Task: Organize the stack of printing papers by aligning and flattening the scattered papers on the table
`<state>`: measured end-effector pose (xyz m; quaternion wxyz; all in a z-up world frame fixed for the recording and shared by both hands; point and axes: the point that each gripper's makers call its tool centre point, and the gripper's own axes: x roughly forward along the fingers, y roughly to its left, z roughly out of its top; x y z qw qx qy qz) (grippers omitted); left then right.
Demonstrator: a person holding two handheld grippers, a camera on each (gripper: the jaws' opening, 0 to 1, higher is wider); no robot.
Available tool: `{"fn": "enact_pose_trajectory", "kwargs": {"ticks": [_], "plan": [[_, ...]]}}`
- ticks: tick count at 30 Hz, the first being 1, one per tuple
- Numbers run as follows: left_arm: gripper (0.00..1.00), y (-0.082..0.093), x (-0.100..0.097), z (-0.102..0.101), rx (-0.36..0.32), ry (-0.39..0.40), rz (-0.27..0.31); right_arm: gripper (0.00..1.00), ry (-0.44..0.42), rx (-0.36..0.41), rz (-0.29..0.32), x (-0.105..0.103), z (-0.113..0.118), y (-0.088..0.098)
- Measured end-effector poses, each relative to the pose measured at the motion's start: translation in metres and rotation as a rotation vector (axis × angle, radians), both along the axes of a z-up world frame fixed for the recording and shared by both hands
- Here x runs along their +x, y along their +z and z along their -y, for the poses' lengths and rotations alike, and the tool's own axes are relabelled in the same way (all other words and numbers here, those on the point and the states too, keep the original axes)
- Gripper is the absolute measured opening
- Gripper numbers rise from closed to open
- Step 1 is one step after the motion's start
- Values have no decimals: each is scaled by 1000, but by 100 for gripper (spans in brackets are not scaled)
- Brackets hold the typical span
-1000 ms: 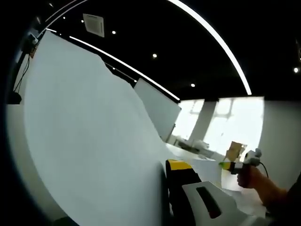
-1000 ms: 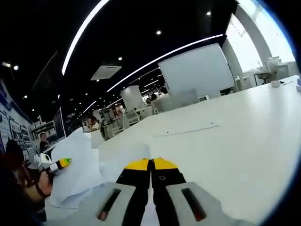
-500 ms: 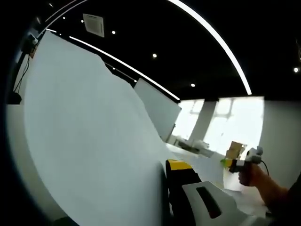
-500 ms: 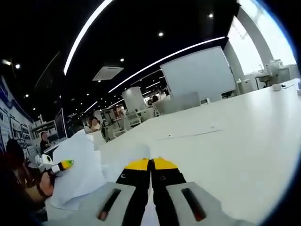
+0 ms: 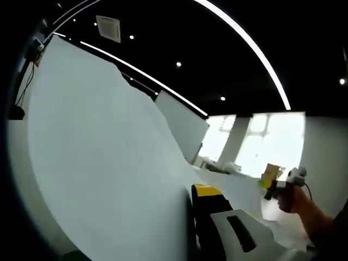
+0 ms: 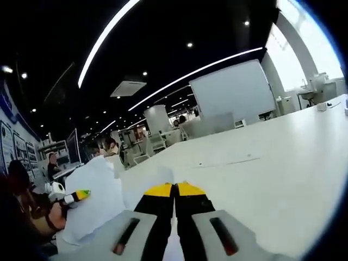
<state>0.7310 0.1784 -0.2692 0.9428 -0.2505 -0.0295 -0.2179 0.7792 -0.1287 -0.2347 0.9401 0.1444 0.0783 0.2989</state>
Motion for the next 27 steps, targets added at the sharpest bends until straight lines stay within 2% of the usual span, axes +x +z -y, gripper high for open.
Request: {"fn": "enact_pose_trajectory", "kwargs": {"ticks": [18,27], "plan": [[12,-1,1,-2,2,2,-1,0,9,51,50,-5,-1,22],[12,-2,1,-3,2,2,-1,0,-12,71,102,-9,3,39]]}}
